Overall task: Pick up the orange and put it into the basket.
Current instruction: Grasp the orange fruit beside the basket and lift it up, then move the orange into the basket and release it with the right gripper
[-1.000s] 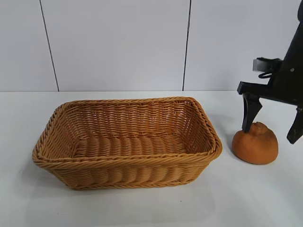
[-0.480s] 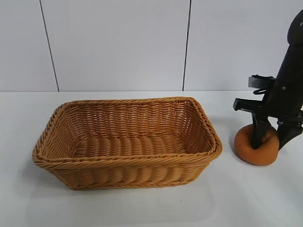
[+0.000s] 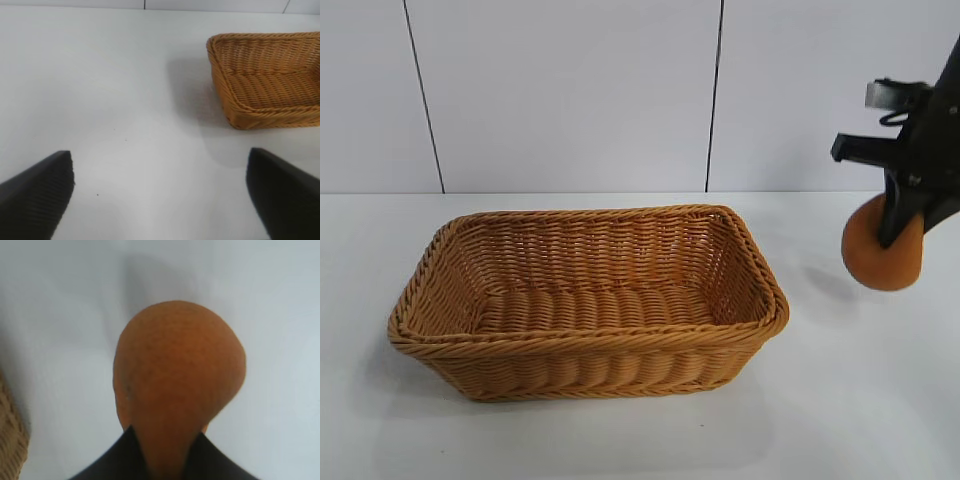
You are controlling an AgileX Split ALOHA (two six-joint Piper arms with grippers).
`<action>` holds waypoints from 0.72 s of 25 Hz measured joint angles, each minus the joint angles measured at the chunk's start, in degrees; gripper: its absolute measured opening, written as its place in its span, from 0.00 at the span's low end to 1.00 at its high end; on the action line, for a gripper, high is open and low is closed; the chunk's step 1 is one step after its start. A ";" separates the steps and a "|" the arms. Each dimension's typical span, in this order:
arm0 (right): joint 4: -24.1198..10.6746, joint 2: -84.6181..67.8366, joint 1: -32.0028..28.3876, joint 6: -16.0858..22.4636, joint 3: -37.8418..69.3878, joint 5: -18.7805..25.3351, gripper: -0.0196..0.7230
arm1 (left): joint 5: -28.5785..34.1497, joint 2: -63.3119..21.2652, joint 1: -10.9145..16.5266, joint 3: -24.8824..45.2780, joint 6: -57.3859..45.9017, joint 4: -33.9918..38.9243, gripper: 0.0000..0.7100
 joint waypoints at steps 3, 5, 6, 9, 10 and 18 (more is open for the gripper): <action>1.13 -4.82 0.00 -0.12 0.00 0.44 0.08 | 0.00 0.00 0.00 0.00 0.00 0.00 0.94; 2.13 -7.12 0.30 -0.46 0.00 0.64 0.08 | 0.00 0.00 0.00 0.00 0.00 0.00 0.94; 2.58 -8.15 0.79 -0.97 0.00 0.70 0.08 | 0.00 0.00 0.00 0.00 0.00 0.00 0.94; 3.80 -10.00 3.84 -0.97 0.00 0.74 0.08 | 0.00 0.00 0.00 0.00 0.00 -0.04 0.94; 4.50 -10.26 5.40 -0.97 0.00 0.74 0.08 | 0.00 0.00 0.00 0.00 0.00 -0.04 0.94; 9.54 -10.09 21.23 -0.25 0.00 -6.26 0.08 | 0.00 0.00 0.00 0.00 0.00 -0.06 0.94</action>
